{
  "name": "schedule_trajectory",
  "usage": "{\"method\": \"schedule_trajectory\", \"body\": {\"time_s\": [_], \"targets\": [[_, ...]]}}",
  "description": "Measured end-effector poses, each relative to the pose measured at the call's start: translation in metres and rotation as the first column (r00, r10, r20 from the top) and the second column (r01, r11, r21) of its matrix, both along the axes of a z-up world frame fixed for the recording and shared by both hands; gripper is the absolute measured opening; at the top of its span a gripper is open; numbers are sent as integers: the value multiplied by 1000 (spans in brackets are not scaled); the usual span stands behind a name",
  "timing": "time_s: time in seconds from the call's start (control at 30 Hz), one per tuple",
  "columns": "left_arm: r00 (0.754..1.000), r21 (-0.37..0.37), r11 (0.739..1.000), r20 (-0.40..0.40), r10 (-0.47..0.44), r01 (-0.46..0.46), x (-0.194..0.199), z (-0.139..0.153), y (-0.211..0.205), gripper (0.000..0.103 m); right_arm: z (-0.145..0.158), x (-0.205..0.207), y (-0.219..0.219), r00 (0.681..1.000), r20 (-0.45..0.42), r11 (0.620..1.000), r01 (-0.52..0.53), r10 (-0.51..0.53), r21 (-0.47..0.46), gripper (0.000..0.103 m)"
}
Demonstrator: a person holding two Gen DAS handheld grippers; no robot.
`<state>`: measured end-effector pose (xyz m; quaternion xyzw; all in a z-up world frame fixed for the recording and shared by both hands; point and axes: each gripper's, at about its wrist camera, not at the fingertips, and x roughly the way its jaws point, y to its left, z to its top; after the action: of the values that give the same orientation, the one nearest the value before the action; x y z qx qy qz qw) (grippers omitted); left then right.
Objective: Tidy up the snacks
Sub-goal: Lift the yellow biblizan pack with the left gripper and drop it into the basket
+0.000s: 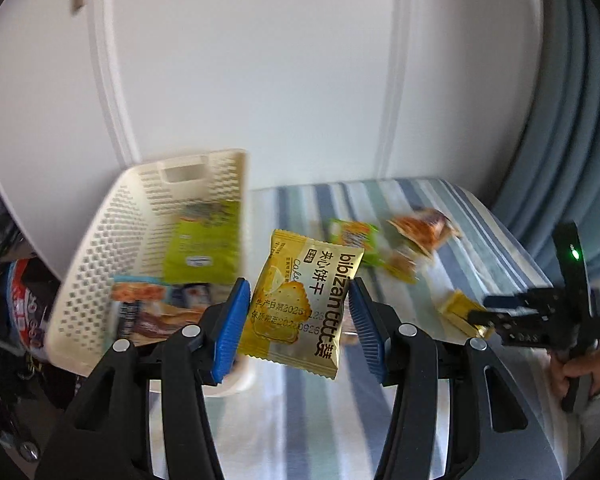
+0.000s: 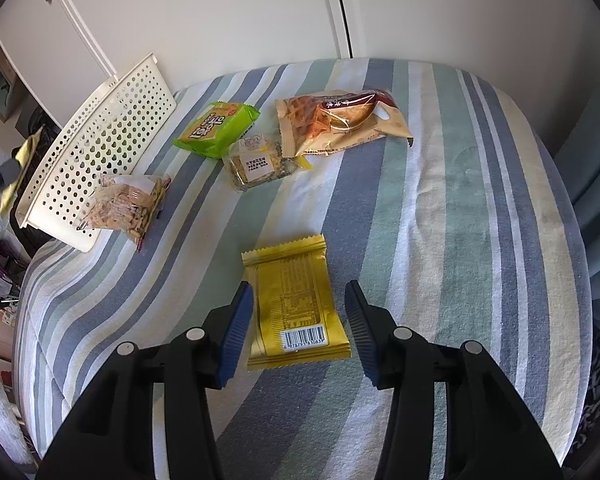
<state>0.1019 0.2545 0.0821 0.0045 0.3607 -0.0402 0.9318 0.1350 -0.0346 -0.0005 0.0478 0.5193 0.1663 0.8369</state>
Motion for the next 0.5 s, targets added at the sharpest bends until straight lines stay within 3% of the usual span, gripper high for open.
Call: {"method": "schedule_trajectory", "body": {"time_s": [0.5], "targets": [[980,19,979,-2,201,-201,19,-6,69,55,-4,1,3,1000,-6,1000,1,-1,-15,48]]}}
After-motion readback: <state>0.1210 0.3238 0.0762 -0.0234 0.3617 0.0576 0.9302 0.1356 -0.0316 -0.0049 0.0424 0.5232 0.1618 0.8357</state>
